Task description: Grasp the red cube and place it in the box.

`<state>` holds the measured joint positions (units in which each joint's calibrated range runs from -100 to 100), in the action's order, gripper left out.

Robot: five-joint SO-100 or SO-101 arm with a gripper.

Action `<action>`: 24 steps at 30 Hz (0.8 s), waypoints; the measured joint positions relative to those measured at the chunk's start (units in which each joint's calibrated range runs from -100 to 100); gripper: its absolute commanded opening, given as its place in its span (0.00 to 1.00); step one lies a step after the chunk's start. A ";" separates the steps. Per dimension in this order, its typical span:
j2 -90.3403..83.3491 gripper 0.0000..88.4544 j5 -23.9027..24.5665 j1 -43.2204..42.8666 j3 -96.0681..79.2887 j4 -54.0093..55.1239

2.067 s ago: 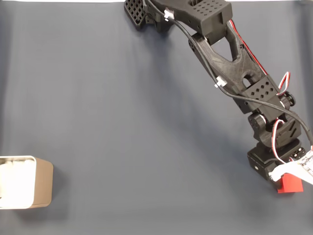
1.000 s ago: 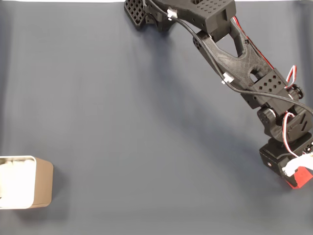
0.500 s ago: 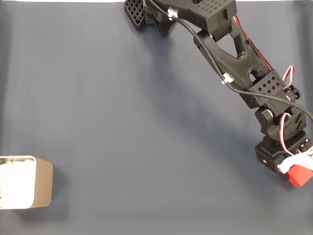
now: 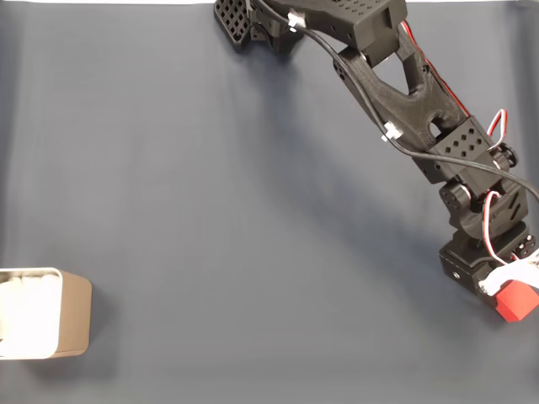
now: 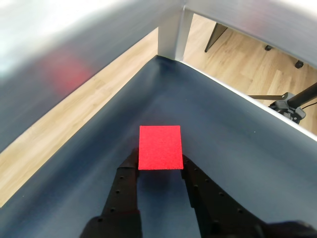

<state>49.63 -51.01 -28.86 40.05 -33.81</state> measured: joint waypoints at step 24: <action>-18.24 0.08 0.00 0.82 -16.09 0.00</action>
<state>31.39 -51.01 -28.04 23.96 -33.81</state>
